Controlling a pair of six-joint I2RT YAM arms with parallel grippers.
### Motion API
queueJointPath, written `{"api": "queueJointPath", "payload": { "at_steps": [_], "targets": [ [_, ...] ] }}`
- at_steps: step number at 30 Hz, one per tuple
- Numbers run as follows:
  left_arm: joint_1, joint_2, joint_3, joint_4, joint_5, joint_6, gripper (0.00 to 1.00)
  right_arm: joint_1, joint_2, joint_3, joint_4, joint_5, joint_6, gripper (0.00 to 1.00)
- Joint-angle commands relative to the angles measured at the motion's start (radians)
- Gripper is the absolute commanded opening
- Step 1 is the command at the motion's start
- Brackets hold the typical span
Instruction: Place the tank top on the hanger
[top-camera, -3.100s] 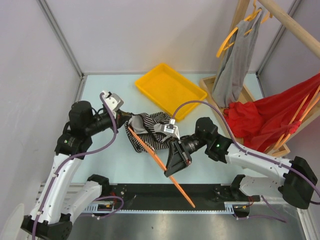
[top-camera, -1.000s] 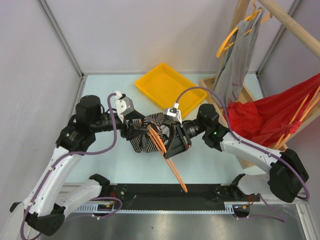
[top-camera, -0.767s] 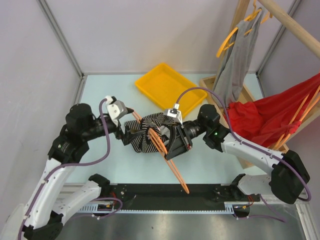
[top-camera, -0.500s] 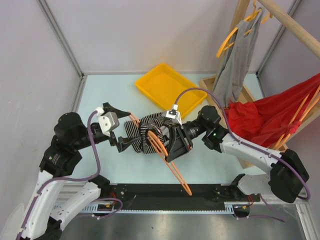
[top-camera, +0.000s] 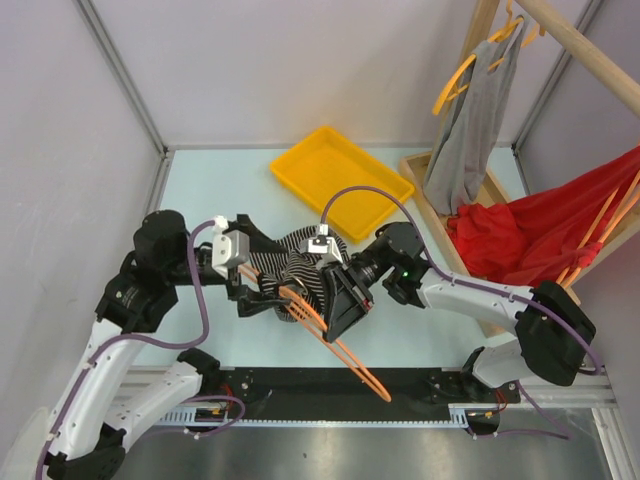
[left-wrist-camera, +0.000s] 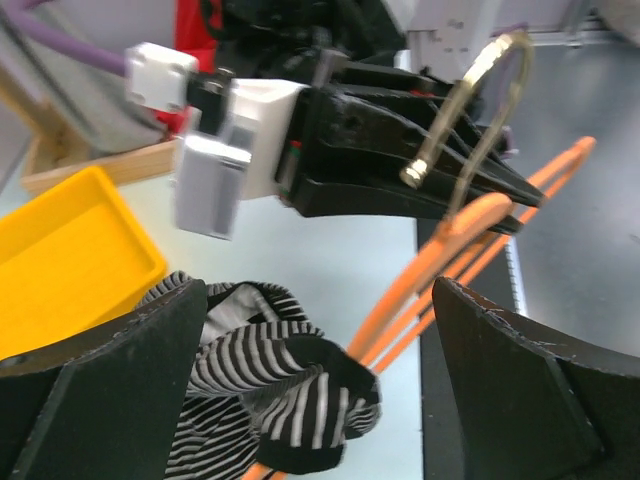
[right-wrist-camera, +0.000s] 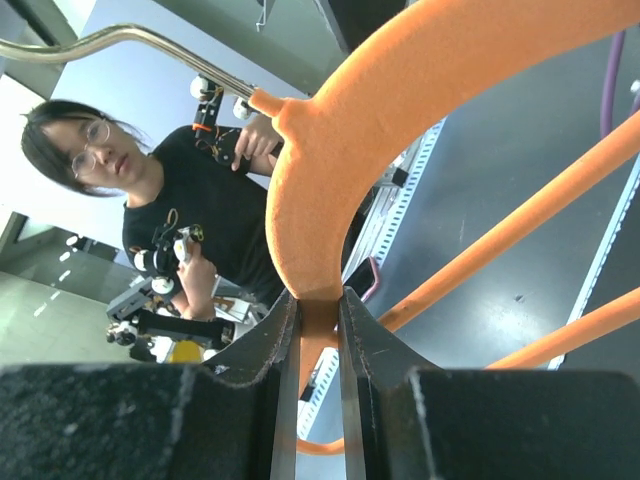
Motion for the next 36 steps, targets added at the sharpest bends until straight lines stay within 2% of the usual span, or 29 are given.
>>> {"api": "queueJointPath", "payload": {
  "at_steps": [1,8,11,12,14,16,17,19,20,23,27,28,29,30,31,32,35,36],
  "targets": [
    [-0.003,-0.003,-0.036,0.010,0.206,0.028,0.99,0.005,-0.016,0.068,0.104,-0.021,0.020,0.02],
    [-0.008,0.018,-0.071,0.008,0.294,0.002,0.97,0.008,-0.018,0.081,0.107,-0.021,0.026,0.02],
    [-0.023,0.047,-0.071,0.008,0.291,-0.008,0.88,0.008,-0.018,0.084,0.107,-0.021,0.029,0.01],
    [-0.028,0.053,-0.071,0.008,0.290,-0.011,0.79,0.010,-0.017,0.084,0.107,-0.021,0.027,0.01],
    [-0.036,0.059,-0.077,0.010,0.282,-0.012,0.72,0.008,-0.018,0.081,0.109,-0.022,0.026,0.01],
    [-0.045,0.063,-0.082,0.011,0.283,-0.012,0.59,0.008,-0.013,0.081,0.109,-0.021,0.026,0.01],
    [-0.048,0.061,-0.082,0.010,0.283,-0.012,0.47,0.007,-0.012,0.081,0.109,-0.022,0.026,0.01],
    [-0.056,0.059,-0.088,0.013,0.286,-0.014,0.31,0.007,-0.009,0.083,0.109,-0.025,0.024,0.02],
    [-0.056,0.056,-0.092,0.017,0.289,-0.015,0.20,0.005,-0.006,0.083,0.109,-0.025,0.024,0.02],
    [-0.059,0.046,-0.105,0.028,0.286,-0.017,0.00,-0.005,0.002,0.083,0.109,-0.027,0.024,0.02],
    [-0.059,0.032,-0.118,0.034,0.276,-0.018,0.00,-0.059,0.003,0.080,0.109,-0.025,0.024,0.08],
    [-0.057,0.026,-0.123,0.037,0.274,-0.018,0.00,-0.074,0.003,0.078,0.109,-0.027,0.023,0.13],
    [-0.059,0.024,-0.125,0.040,0.271,-0.021,0.00,-0.090,0.003,0.077,0.109,-0.028,0.023,0.23],
    [-0.059,0.023,-0.126,0.043,0.256,-0.023,0.00,-0.137,0.000,0.074,0.109,-0.027,0.020,0.44],
    [-0.057,0.020,-0.129,0.047,0.242,-0.029,0.00,-0.165,-0.003,0.065,0.109,-0.024,0.013,0.55],
    [-0.059,0.017,-0.131,0.050,0.204,-0.032,0.00,-0.194,-0.003,0.062,0.109,-0.018,0.015,0.72],
    [-0.059,0.012,-0.134,0.057,0.121,-0.041,0.00,-0.336,-0.009,0.042,0.101,0.007,0.007,0.95],
    [-0.059,0.010,-0.135,0.057,0.055,-0.043,0.00,-0.369,-0.007,0.040,0.097,0.016,0.001,0.99]
  ]
}}
